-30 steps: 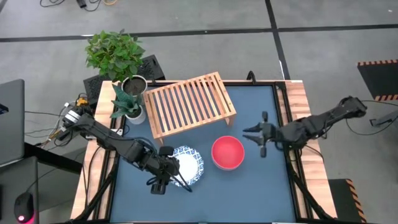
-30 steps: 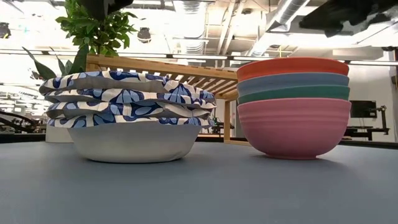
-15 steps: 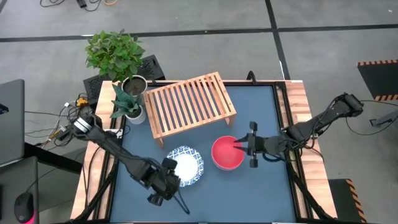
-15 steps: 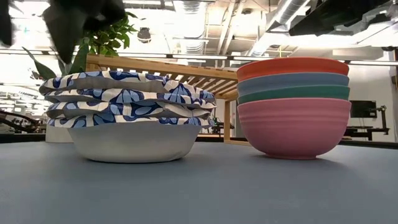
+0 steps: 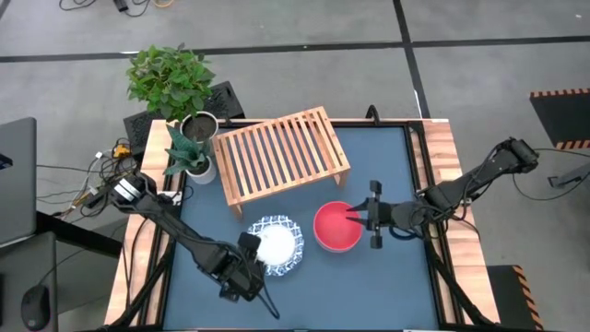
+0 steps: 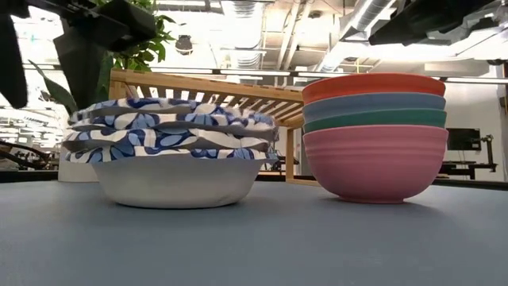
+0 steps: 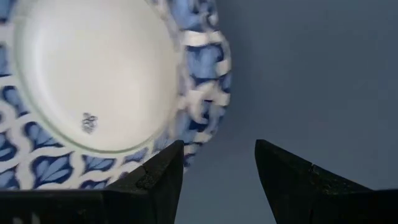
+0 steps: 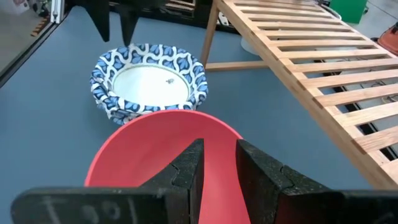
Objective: Place and stack bowls onto a shelf
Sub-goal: Put the blue patterned bowl on the shelf
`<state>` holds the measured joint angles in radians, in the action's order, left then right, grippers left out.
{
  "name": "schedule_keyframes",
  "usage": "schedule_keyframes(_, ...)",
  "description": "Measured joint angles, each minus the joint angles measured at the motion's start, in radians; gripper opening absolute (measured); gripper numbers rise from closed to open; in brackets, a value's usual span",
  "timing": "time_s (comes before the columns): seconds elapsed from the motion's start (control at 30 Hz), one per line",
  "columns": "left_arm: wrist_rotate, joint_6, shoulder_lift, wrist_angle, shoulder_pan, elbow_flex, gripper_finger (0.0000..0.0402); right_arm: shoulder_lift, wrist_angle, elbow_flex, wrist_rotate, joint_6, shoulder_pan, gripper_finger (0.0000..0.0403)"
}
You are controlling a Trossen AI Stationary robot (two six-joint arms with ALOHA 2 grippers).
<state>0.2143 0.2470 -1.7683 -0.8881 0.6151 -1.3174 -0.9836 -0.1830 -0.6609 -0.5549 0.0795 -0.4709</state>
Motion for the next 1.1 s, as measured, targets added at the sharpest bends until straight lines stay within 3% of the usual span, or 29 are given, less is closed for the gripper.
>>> schedule_keyframes(0.37,0.055,-0.006,0.000,-0.014,-0.003,0.000,0.0188,0.000,0.002,0.000,-0.001,0.001,0.002,0.0118)
schedule_keyframes(0.7,0.058,-0.123,0.001,0.043,-0.052,0.000,0.0188,0.000,0.002,0.000,-0.006,0.001,0.002,0.0118)
schedule_keyframes(0.93,-0.073,-0.171,0.001,0.054,-0.110,0.000,0.0176,0.000,0.002,0.000,-0.007,0.001,0.002,0.0118)
schedule_keyframes(1.1,-0.087,-0.198,0.001,0.057,-0.118,0.000,0.0149,0.000,0.001,0.000,-0.007,0.000,0.002,0.0118)
